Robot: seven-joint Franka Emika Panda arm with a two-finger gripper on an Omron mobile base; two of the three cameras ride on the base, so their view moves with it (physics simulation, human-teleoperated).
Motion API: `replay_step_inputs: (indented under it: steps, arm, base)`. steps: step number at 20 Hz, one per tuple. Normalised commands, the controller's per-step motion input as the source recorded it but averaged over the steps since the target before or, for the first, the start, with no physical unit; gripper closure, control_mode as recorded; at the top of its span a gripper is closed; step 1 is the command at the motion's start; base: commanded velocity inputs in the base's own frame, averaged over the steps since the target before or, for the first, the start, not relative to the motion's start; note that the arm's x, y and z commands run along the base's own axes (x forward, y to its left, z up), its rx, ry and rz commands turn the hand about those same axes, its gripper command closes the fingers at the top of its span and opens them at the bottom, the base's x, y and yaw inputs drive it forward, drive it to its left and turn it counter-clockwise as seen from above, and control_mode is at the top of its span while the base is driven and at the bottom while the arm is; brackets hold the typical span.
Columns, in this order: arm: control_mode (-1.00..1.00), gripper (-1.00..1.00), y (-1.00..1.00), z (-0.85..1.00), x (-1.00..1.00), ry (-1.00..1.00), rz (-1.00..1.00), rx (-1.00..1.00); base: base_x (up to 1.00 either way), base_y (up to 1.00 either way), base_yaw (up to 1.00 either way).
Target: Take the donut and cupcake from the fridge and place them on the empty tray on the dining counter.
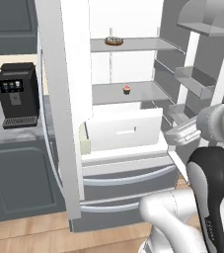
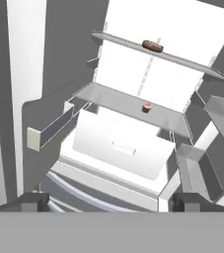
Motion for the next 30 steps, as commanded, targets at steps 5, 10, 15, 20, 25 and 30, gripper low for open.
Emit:
replay_step_inputs:
  steps: [5,10,15,20,25,30]
  arm:
    - [-1.0,-1.0,-0.1,0.0,-0.01,0.0,-0.03,0.0]
    - [1.0,-1.0,0.0,0.0,0.0,0.0,0.0,0.0]
    - [1.0,-1.0,0.0,0.0,0.0,0.0,0.0,0.0]
    - [1.0,-1.0,0.0,0.0,0.0,0.0,0.0,0.0]
    - [1.0,-1.0,0.0,0.0,0.0,0.0,0.0,0.0]
    - [1.0,-1.0,0.0,0.0,0.0,0.0,0.0,0.0]
  base:
    - [0.0,0.0,0.0]
    - [0.46,-0.06,-0.02]
    - [0.94,-0.16,-0.03]
    - [1.0,-0.05,-0.03]
    - [1.0,-0.04,-0.01]
    - [0.78,-0.14,0.0]
